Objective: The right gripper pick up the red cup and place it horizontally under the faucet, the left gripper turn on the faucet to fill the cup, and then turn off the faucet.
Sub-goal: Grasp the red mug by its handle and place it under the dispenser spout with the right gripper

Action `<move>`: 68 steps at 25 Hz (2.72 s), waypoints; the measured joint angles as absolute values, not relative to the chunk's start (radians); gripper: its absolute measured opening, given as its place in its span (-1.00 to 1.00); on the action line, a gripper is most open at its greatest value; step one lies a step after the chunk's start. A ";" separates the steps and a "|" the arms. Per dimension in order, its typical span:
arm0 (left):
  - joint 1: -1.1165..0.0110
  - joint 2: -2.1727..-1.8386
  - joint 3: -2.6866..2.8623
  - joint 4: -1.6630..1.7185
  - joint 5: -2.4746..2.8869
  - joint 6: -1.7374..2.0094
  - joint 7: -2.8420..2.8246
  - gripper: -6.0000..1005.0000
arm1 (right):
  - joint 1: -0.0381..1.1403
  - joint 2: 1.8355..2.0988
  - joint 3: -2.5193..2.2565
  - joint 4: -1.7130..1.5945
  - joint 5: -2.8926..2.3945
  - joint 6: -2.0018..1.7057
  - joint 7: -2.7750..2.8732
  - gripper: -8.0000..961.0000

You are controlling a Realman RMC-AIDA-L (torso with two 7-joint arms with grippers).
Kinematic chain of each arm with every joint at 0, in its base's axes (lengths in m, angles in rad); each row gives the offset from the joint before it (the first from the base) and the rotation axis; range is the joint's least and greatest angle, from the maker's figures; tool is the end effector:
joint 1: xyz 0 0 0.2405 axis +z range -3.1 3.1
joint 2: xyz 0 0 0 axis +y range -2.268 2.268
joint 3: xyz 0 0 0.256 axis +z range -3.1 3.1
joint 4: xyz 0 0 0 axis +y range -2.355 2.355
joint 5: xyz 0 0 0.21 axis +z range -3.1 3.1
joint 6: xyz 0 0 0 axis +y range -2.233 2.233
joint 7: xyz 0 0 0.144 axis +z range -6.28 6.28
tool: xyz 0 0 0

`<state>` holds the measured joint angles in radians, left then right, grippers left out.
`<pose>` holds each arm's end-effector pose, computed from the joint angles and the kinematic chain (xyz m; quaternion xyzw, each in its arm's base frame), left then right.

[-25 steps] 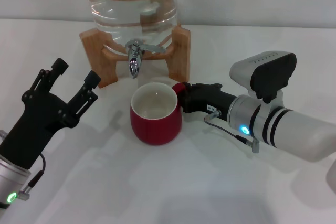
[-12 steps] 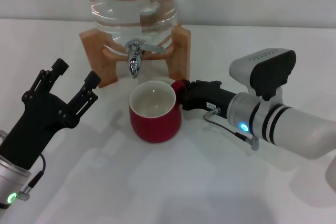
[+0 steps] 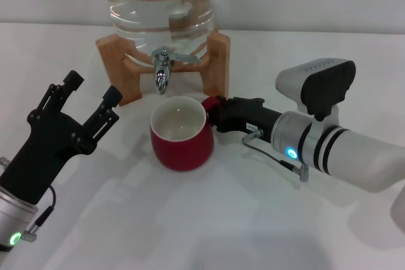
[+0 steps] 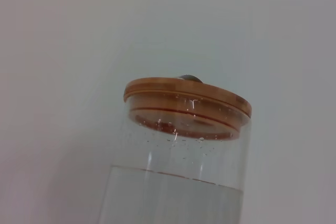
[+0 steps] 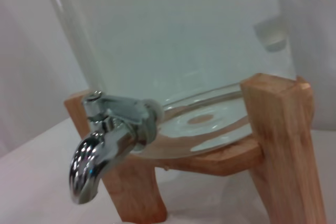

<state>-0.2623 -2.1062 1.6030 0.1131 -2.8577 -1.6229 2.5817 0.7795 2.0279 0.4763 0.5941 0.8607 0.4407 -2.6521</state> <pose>-0.3033 0.2457 -0.0239 -0.7408 -0.2090 -0.4766 0.4247 0.1722 0.3725 -0.1462 -0.8615 0.3408 0.2416 0.2887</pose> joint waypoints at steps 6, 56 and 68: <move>-0.262 -2.106 1.603 0.113 -2.858 -1.623 2.582 0.71 | 0.784 2.028 0.478 0.588 0.862 0.441 -2.611 -0.55; -0.262 -2.105 1.603 0.113 -2.856 -1.629 2.569 0.71 | 0.784 2.028 0.452 0.553 0.975 0.432 -2.585 -0.55; -0.258 -2.105 1.603 0.113 -2.857 -1.626 2.569 0.71 | 0.804 2.028 0.458 0.562 0.956 0.435 -2.582 -0.52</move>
<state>-0.2576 -2.1046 1.6029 0.1135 -2.8573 -1.6261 2.5694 0.8036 2.0279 0.4575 0.5619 0.9563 0.4354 -2.5822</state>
